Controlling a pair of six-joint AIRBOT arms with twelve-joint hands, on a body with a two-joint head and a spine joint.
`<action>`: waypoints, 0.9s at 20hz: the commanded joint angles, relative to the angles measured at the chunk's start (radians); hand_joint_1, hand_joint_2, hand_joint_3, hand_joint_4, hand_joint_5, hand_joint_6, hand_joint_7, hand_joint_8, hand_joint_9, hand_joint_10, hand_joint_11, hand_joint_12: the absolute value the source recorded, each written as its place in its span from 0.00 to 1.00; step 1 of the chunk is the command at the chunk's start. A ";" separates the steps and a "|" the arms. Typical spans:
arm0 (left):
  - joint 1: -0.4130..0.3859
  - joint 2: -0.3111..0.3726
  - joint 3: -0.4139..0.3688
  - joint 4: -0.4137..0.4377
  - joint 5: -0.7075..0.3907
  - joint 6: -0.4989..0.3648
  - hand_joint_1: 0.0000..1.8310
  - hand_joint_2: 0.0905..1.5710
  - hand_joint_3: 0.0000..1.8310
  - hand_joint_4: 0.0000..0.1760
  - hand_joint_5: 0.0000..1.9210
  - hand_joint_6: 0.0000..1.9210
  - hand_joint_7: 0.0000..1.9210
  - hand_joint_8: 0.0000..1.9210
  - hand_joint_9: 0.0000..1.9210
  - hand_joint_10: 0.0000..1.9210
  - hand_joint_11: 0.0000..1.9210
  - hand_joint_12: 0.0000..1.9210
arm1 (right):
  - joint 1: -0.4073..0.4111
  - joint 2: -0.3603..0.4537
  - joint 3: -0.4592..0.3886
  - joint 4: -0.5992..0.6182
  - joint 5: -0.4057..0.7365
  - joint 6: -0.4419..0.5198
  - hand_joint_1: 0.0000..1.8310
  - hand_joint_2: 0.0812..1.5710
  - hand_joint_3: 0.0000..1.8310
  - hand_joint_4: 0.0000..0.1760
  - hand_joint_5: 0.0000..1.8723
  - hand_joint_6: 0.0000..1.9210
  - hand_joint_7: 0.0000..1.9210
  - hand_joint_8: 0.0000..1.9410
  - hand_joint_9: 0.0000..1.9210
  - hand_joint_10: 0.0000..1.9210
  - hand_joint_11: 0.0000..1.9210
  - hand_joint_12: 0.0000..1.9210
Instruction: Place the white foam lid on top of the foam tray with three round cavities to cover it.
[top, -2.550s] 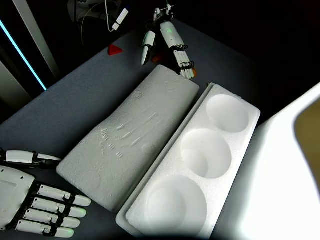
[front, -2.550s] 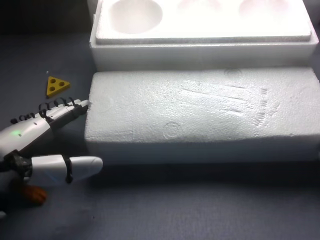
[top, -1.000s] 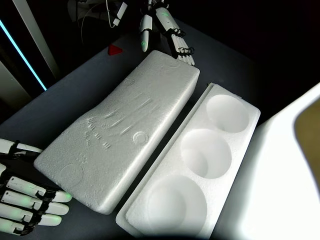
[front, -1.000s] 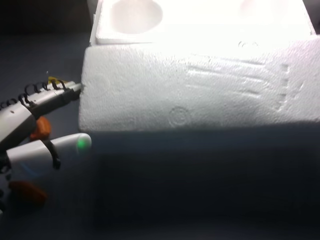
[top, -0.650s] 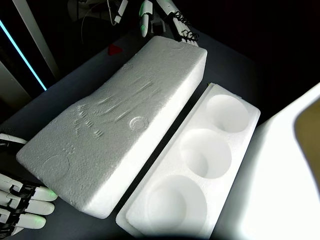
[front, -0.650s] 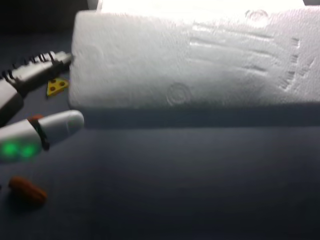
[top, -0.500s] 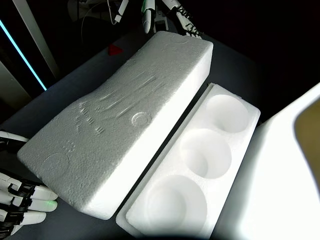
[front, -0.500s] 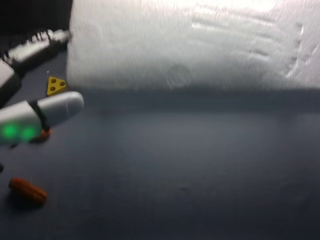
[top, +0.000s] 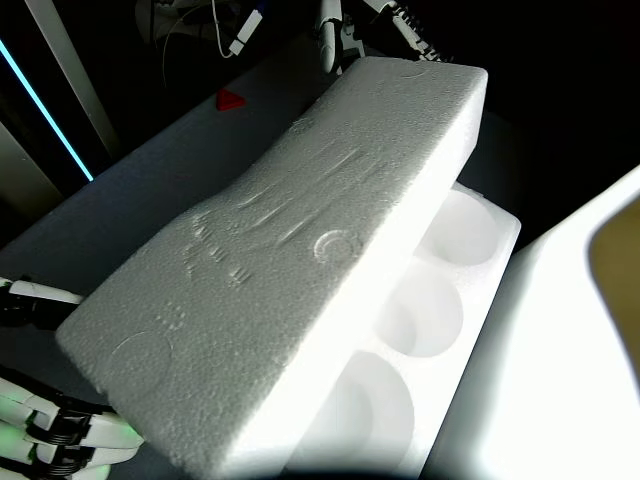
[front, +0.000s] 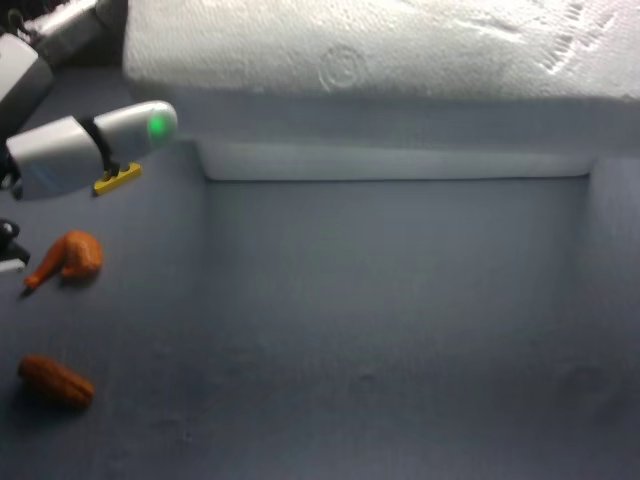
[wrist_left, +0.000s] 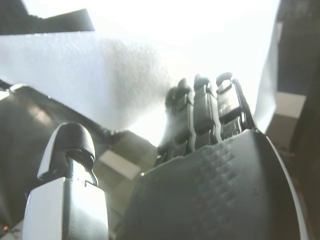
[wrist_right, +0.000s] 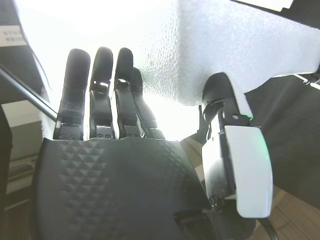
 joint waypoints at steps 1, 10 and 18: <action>-0.021 -0.018 -0.005 0.132 -0.095 -0.013 0.31 0.69 0.00 0.00 0.19 0.01 0.12 0.00 0.08 0.01 0.00 0.57 | 0.026 -0.008 0.001 -0.134 0.099 0.013 0.25 0.78 0.01 0.00 0.00 0.42 0.00 0.38 0.00 0.49 0.00 0.97; -0.126 -0.087 0.100 0.139 0.014 -0.024 0.32 0.67 0.00 0.00 0.21 0.01 0.14 0.01 0.12 0.05 0.00 0.82 | 0.173 -0.058 0.098 -0.138 -0.046 -0.019 0.27 0.78 0.00 0.00 0.00 0.56 0.00 0.51 0.00 0.64 0.00 1.00; -0.174 -0.145 0.183 0.125 0.108 -0.038 0.31 0.68 0.00 0.00 0.18 0.00 0.09 0.00 0.05 0.02 0.00 0.67 | 0.263 -0.108 0.180 -0.139 -0.184 -0.036 0.32 0.76 0.00 0.00 0.00 0.32 0.01 0.38 0.00 0.48 0.00 0.97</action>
